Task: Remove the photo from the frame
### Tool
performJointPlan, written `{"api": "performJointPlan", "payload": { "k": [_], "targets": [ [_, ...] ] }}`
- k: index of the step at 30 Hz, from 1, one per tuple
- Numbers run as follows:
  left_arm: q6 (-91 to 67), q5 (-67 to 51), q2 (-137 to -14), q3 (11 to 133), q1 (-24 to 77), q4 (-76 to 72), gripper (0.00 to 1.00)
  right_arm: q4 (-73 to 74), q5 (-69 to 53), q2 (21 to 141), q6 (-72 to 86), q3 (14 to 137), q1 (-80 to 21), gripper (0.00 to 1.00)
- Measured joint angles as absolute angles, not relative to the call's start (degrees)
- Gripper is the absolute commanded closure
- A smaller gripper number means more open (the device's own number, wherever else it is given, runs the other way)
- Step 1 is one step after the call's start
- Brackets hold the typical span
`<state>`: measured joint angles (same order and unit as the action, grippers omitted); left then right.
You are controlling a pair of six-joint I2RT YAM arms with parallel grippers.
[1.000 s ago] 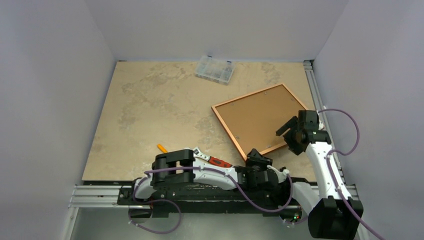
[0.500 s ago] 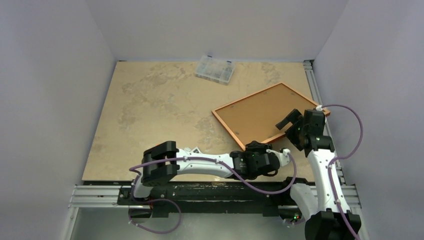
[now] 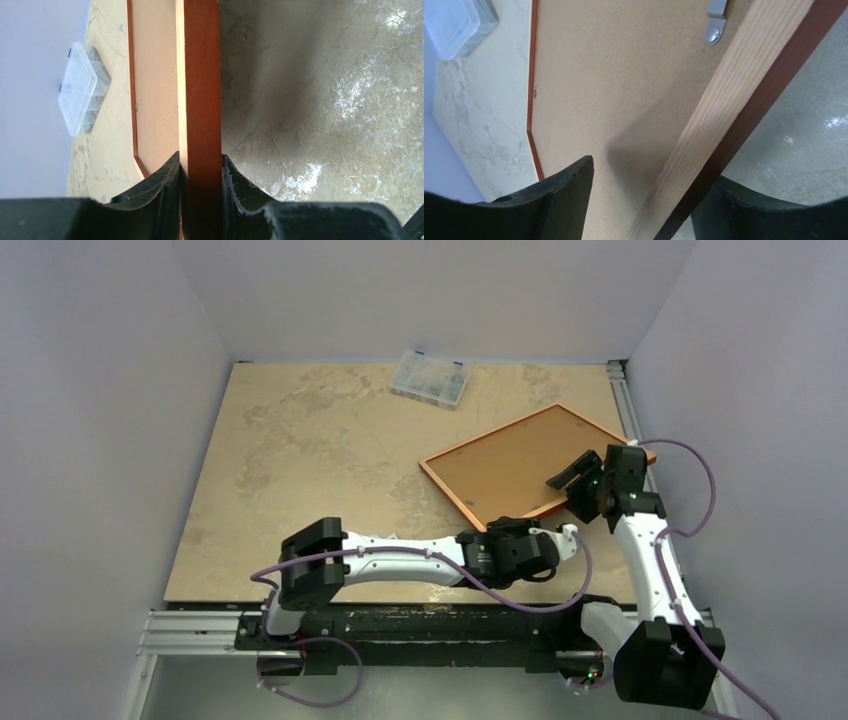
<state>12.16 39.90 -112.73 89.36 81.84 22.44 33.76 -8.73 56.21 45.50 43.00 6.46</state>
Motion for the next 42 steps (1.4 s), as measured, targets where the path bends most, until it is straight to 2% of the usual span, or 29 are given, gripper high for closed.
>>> {"api": "performJointPlan", "payload": {
  "k": [4,6,7,10,12,13,14,15,16,21,24,31,36,42],
  "targets": [
    [11.0,39.62,-112.68,90.76,81.49,24.1,1.0,33.87,-8.75,59.83,47.64,44.36,6.52,0.62],
    [10.41,39.7,-112.55,90.89,81.36,24.8,0.97,33.56,-9.41,59.94,49.25,44.36,6.76,0.9],
    [9.78,40.05,-112.36,90.89,81.32,24.97,0.9,33.08,-10.11,59.9,51.07,44.36,6.96,0.98],
    [6.87,40.69,-111.04,91.53,81.01,25.61,0.62,30.44,-13.26,60.01,56.86,44.97,7.38,1.0],
    [5.98,39.05,-110.04,91.96,80.88,26.55,0.5,30.52,-13.52,60.18,56.42,45.43,7.03,1.0],
    [5.54,37.63,-109.65,92.16,80.86,27.16,0.38,30.68,-13.61,60.47,55.99,45.8,7.03,1.0],
    [4.93,35.64,-109.21,92.51,80.93,28.08,0.23,31.03,-13.72,61.08,55.46,46.54,7.01,1.0],
    [4.34,33.82,-108.73,92.9,81.01,29.08,0.12,31.59,-13.78,62.06,54.83,47.75,6.87,1.0],
    [2.5,30.55,-108.03,93.89,81.01,31.18,0.08,32.16,-13.93,63.18,53.93,49.12,6.81,1.0],
    [-2.09,17.87,-102.56,96.99,79.33,37.39,0.07,36.75,-13.08,67.9,48.38,57.74,6.63,1.0],
    [-5.1,10.17,-94.8,97.43,76.69,39.62,0.07,40.34,-11.62,68.73,45.41,62.33,6.31,1.0],
    [-11.55,-0.89,-80.07,99.31,64.99,40.75,0.08,48.8,-8.25,71.07,36.71,75.55,6.26,1.0],
    [-16.29,-7.77,-76.75,96.36,57.71,40.05,0.08,53.56,-2.59,74.32,28.42,85.01,5.85,1.0],
    [-18.85,-11.51,-76.9,93.1,53.87,41.17,0.08,58.54,3.66,76.31,19.62,91.61,5.69,1.0]
  ]
}}
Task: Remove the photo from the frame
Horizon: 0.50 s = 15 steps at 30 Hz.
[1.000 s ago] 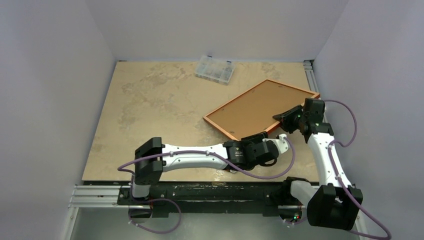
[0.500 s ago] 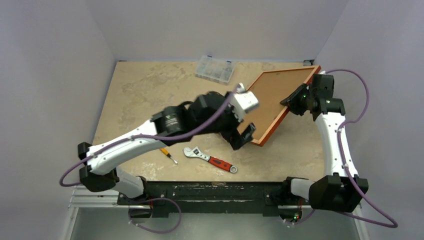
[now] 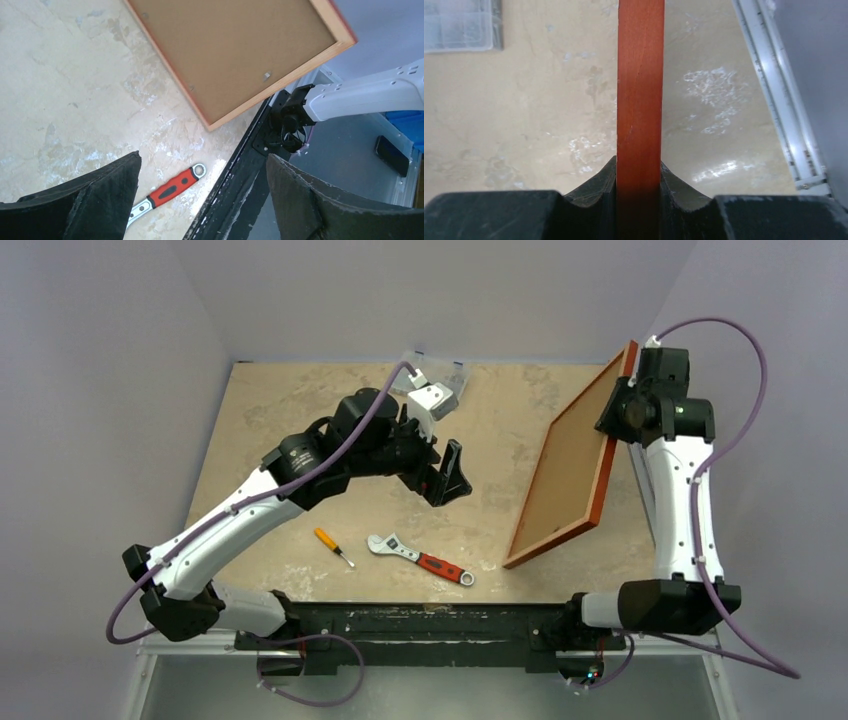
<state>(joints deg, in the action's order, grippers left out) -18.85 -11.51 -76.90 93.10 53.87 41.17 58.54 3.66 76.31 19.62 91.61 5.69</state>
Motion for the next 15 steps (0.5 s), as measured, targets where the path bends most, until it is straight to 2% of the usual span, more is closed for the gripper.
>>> {"api": "performJointPlan", "payload": {
  "k": [8,15],
  "targets": [
    [-21.52,-14.15,-76.05,89.1,51.59,40.77,0.09,63.96,12.19,85.1,8.69,103.53,3.22,1.0],
    [-21.96,-14.85,-75.13,86.5,50.68,40.73,0.09,64.03,24.43,91.5,4.51,107.72,-8.43,1.0]
  ]
}}
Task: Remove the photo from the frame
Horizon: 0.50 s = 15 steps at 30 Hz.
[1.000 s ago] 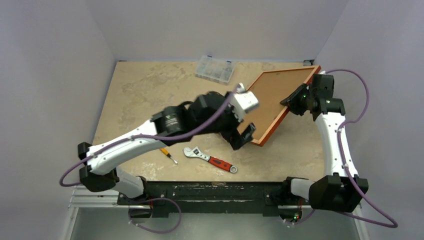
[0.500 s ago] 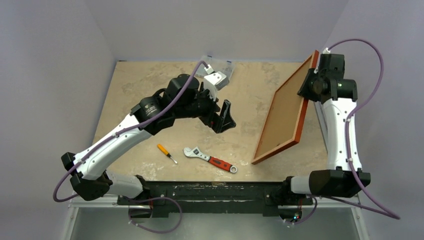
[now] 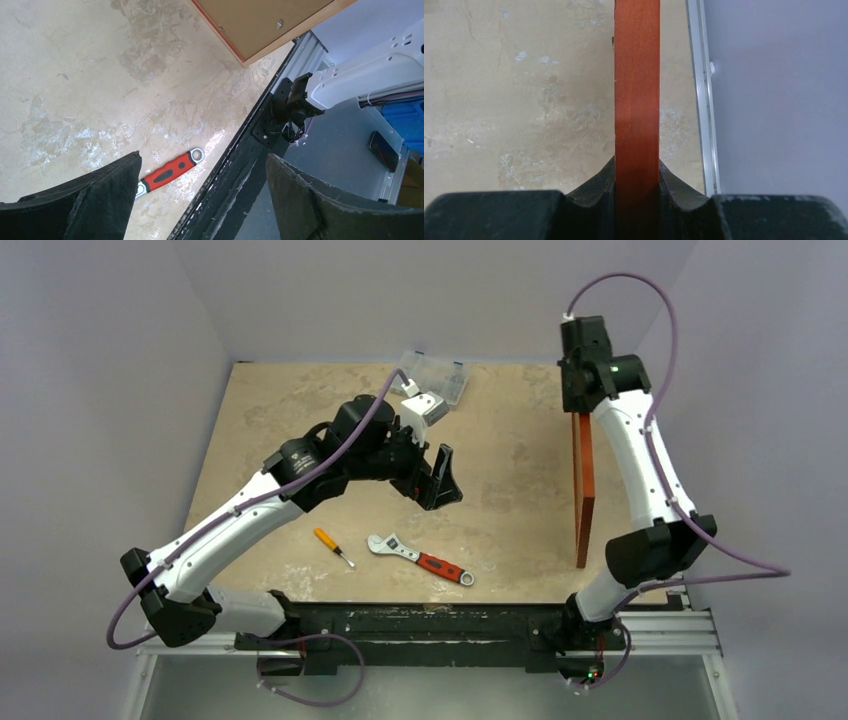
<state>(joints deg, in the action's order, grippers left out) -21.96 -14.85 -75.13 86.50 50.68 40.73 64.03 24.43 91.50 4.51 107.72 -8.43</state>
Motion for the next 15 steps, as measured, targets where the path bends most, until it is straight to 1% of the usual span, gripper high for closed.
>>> {"api": "performJointPlan", "payload": {
  "k": [6,10,15],
  "targets": [
    [-21.91,-14.5,-73.87,85.91,50.09,40.88,0.09,63.33,37.63,98.24,1.93,109.69,-21.63,1.0],
    [-21.56,-13.15,-72.4,85.62,49.58,41.5,0.09,62.11,45.93,102.91,1.06,109.86,-28.73,1.0],
    [-20.86,-9.91,-70.15,85.62,48.66,42.52,0.09,63.53,54.83,109.19,4.6,109.86,-37.12,1.0]
  ]
}}
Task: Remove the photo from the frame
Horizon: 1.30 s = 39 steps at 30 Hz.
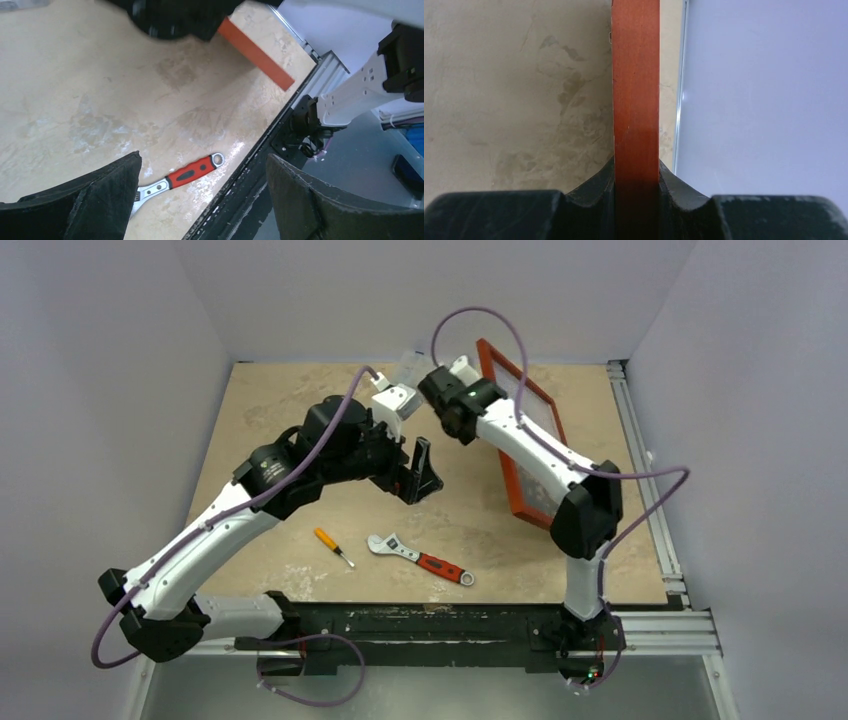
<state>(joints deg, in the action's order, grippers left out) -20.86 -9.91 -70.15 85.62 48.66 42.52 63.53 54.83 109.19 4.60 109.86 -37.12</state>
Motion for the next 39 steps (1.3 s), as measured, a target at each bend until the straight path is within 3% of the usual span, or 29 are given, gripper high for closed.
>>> {"api": "performJointPlan", "payload": {
  "k": [9,17,29,30,31,32,33,34,39],
  "targets": [
    [-19.92,-5.48,-66.17,85.47,46.63,43.38,0.09,78.7,67.42,126.3,26.11,110.3,-48.58,1.0],
    [-19.97,-5.37,-65.78,83.11,46.24,43.4,0.09,83.57,70.35,128.68,36.45,103.85,-47.16,1.0],
    [-19.97,-5.72,-65.78,81.65,46.13,42.96,0.09,85.19,73.54,136.86,41.91,104.71,-46.54,1.0],
    [-19.97,-5.74,-65.82,81.43,46.13,42.94,0.09,84.53,73.54,136.88,41.5,104.44,-46.52,0.93],
    [-19.97,-5.74,-65.84,81.3,46.13,42.94,0.09,83.31,73.41,136.66,40.71,103.94,-46.5,0.79],
    [-19.97,-5.74,-65.87,81.21,46.11,42.94,0.09,81.49,72.99,136.14,39.35,103.0,-46.5,0.48],
    [-19.97,-5.76,-65.89,81.1,46.09,42.92,0.09,79.15,72.51,135.33,37.8,101.67,-46.5,0.1],
    [-19.97,-5.78,-65.91,81.03,46.02,42.92,0.09,76.36,71.35,134.17,36.23,99.96,-46.54,0.03],
    [-19.99,-5.78,-66.04,80.75,45.74,42.87,0.09,65.82,59.46,128.2,29.32,94.39,-46.48,0.02]
  ]
}}
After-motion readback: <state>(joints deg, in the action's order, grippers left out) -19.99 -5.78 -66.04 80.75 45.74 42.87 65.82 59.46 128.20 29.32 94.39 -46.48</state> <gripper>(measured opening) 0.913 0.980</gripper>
